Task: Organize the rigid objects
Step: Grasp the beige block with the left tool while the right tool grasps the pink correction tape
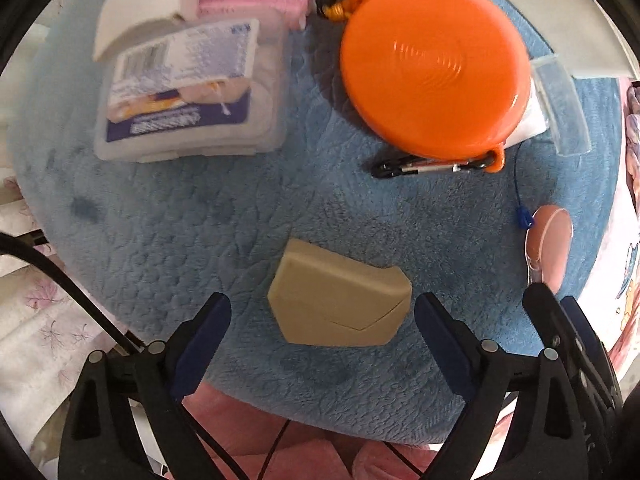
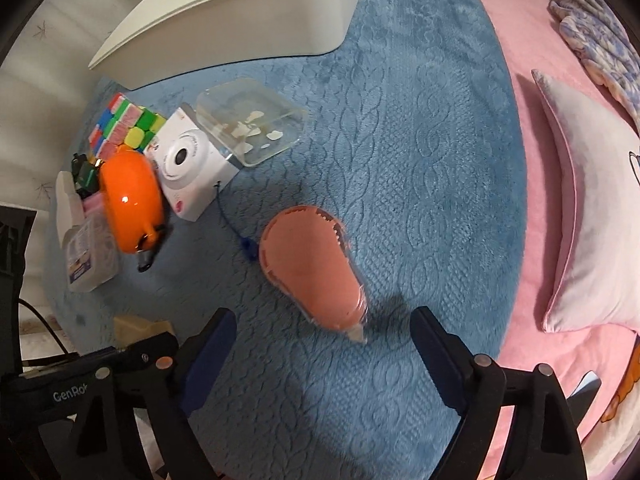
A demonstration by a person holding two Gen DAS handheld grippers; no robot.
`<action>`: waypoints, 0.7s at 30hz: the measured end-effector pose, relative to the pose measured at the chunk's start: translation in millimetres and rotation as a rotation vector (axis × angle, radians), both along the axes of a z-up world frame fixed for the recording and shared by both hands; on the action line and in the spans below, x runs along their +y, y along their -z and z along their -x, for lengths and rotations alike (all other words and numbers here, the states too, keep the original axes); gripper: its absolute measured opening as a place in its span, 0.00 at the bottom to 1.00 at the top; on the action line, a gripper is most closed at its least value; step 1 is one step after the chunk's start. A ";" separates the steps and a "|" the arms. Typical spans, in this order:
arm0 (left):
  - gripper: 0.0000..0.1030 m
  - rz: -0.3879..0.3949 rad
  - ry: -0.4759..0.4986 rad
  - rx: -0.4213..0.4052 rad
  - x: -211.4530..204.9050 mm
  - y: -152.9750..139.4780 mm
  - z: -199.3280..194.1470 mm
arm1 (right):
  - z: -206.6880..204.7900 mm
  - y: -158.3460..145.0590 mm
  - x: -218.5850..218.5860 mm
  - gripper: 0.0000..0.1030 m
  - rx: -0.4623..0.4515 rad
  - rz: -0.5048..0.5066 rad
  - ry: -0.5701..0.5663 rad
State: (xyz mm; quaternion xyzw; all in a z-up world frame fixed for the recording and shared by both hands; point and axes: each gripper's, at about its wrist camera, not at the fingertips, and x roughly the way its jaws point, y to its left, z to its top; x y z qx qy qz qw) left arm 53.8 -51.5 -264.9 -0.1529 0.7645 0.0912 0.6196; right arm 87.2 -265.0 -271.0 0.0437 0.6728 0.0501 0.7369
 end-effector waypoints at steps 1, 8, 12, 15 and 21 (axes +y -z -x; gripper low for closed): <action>0.89 0.009 -0.005 0.005 -0.5 1.4 0.5 | -0.7 1.1 -0.5 0.84 -0.003 0.003 0.002; 0.84 -0.004 -0.003 0.016 -14.3 11.2 1.7 | -6.6 7.2 3.0 0.77 -0.024 0.017 -0.022; 0.79 -0.023 0.023 0.011 -20.1 7.4 -1.7 | -11.3 9.8 5.0 0.73 -0.031 0.019 -0.038; 0.71 -0.037 0.038 0.000 -21.8 4.6 -5.9 | -13.6 10.4 7.1 0.67 -0.044 0.030 -0.056; 0.64 -0.035 0.045 0.010 -22.5 -9.1 -17.4 | -14.2 12.0 19.4 0.54 -0.084 0.042 -0.116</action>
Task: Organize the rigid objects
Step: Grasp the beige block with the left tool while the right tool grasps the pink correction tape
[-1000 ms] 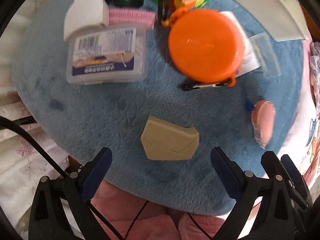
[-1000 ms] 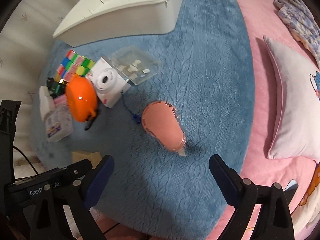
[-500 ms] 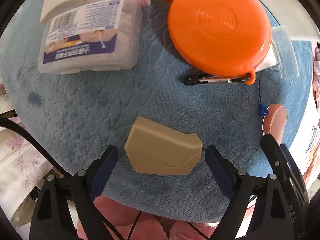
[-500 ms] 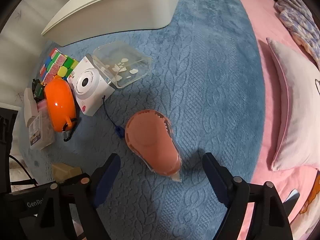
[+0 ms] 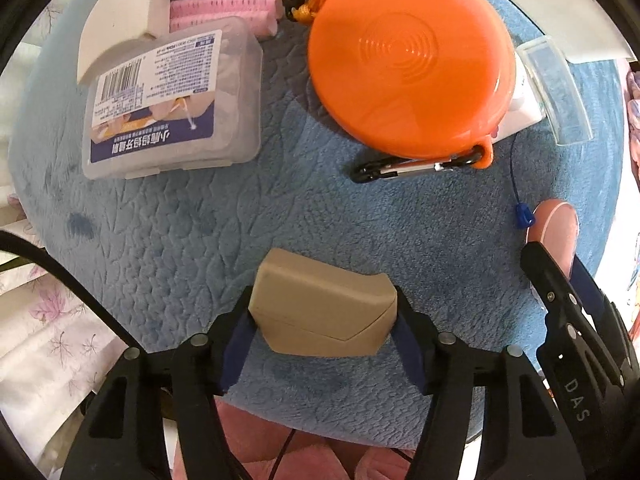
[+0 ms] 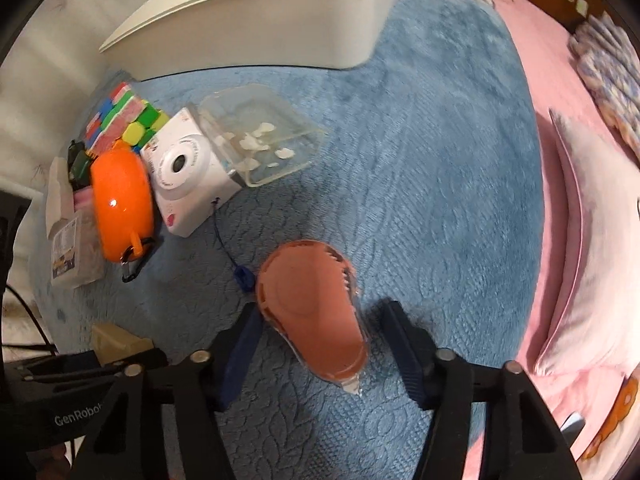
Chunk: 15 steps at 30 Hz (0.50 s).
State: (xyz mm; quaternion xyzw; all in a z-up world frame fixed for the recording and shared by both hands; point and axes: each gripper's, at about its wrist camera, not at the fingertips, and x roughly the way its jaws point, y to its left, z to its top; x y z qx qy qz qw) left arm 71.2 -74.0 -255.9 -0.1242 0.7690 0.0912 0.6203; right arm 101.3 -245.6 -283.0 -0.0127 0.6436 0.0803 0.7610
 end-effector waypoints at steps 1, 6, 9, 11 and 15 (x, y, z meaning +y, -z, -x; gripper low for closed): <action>0.64 0.000 0.000 -0.002 -0.2 -1.2 0.0 | 0.5 -0.2 3.5 0.52 -0.010 0.004 -0.019; 0.64 0.006 0.001 -0.005 3.9 -0.4 -9.3 | 1.8 1.1 8.7 0.52 -0.021 0.013 -0.030; 0.64 0.003 0.007 -0.010 7.4 15.9 -8.3 | 1.2 1.8 10.0 0.52 -0.020 0.008 -0.033; 0.64 0.001 0.010 -0.016 5.9 19.7 -3.7 | 3.8 1.9 8.3 0.51 -0.017 0.004 -0.028; 0.64 0.000 0.022 -0.025 4.4 22.1 1.5 | 4.1 1.4 0.1 0.51 -0.004 -0.023 -0.001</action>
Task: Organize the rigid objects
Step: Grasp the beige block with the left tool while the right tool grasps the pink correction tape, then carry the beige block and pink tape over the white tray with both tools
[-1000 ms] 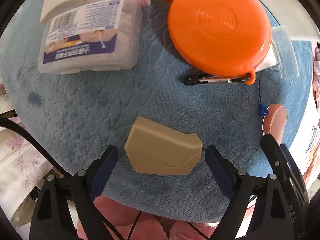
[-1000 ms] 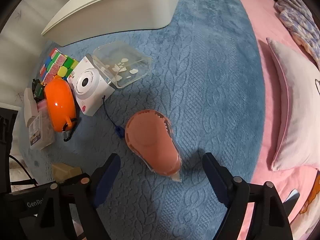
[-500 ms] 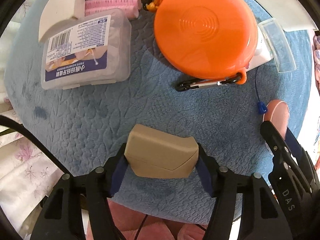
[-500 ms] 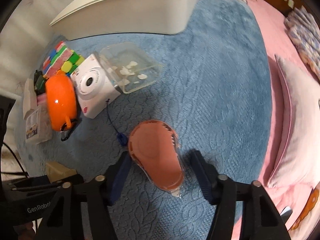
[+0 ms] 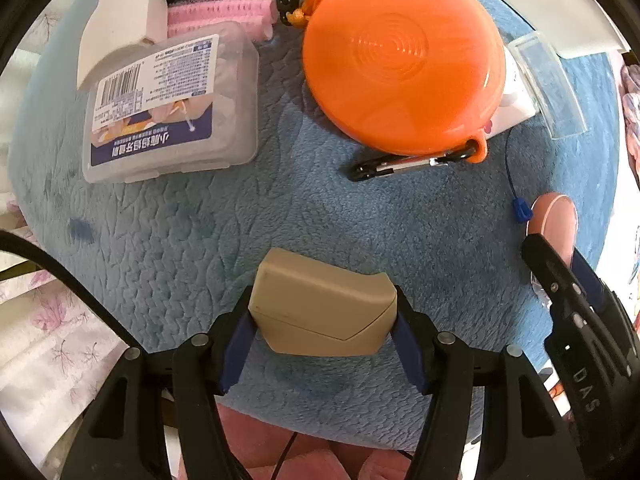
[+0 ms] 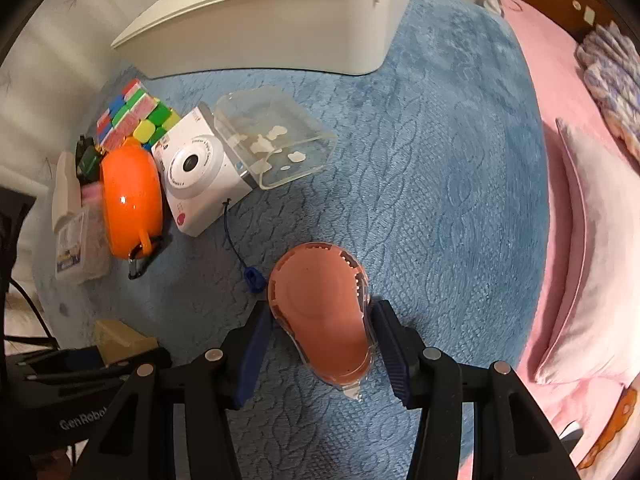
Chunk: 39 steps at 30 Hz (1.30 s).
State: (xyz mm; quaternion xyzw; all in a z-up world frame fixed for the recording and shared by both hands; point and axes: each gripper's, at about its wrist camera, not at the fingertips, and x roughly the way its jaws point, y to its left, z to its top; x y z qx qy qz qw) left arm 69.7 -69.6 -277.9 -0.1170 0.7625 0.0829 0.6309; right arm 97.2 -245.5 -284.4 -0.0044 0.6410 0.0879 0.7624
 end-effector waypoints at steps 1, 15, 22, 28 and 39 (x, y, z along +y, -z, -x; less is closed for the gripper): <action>0.64 0.000 0.004 -0.002 -0.4 -0.4 0.6 | -0.9 0.3 -1.5 0.51 0.003 -0.007 0.006; 0.64 -0.032 0.020 -0.031 2.6 -28.9 9.0 | -9.1 -10.9 -31.9 0.42 0.079 -0.110 0.110; 0.64 -0.045 0.079 -0.111 -4.1 -74.3 8.9 | -10.5 -41.9 -35.7 0.42 0.046 -0.127 0.100; 0.64 -0.058 0.163 -0.199 -13.7 -116.4 2.2 | -8.3 -80.5 -21.4 0.42 -0.015 -0.136 0.068; 0.64 -0.113 0.317 -0.390 -6.3 -178.4 -17.1 | -8.2 -148.1 4.1 0.42 -0.146 -0.173 0.035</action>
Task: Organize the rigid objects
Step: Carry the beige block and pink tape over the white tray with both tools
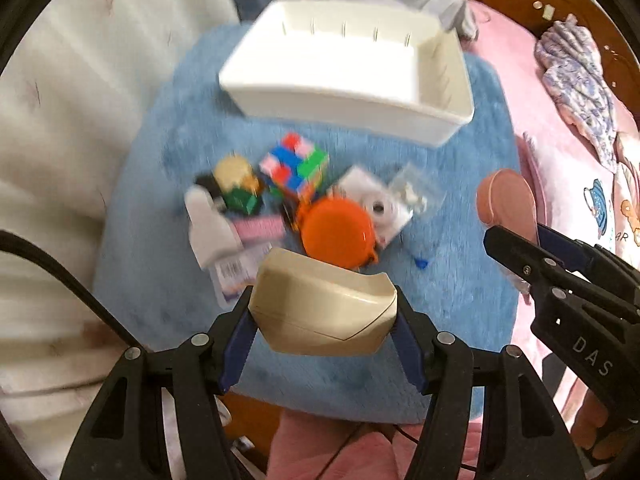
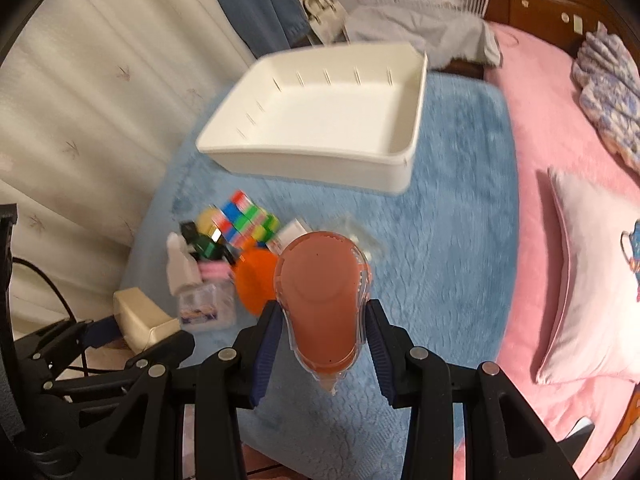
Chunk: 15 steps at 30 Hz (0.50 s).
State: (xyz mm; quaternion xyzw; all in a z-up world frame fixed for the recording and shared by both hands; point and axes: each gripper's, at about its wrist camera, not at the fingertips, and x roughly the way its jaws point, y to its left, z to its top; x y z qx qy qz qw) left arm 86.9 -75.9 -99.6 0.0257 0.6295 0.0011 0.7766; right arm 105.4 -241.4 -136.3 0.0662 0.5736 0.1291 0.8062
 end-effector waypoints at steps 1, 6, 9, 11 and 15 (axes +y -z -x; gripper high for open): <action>0.64 -0.007 0.012 -0.023 2.0 -6.6 -3.1 | -1.0 -7.4 1.2 0.42 -0.015 0.001 -0.005; 0.64 -0.032 0.087 -0.133 10.5 -33.9 -27.8 | -13.9 -37.8 13.2 0.42 -0.107 0.019 -0.019; 0.64 -0.035 0.132 -0.181 16.4 -43.9 -44.6 | -24.1 -53.2 18.2 0.42 -0.154 0.030 0.000; 0.64 -0.034 0.163 -0.206 20.0 -50.7 -56.0 | -30.9 -61.4 19.5 0.42 -0.175 0.024 0.019; 0.64 -0.028 0.220 -0.238 23.1 -60.8 -73.6 | -46.9 -77.0 22.7 0.42 -0.215 0.007 0.072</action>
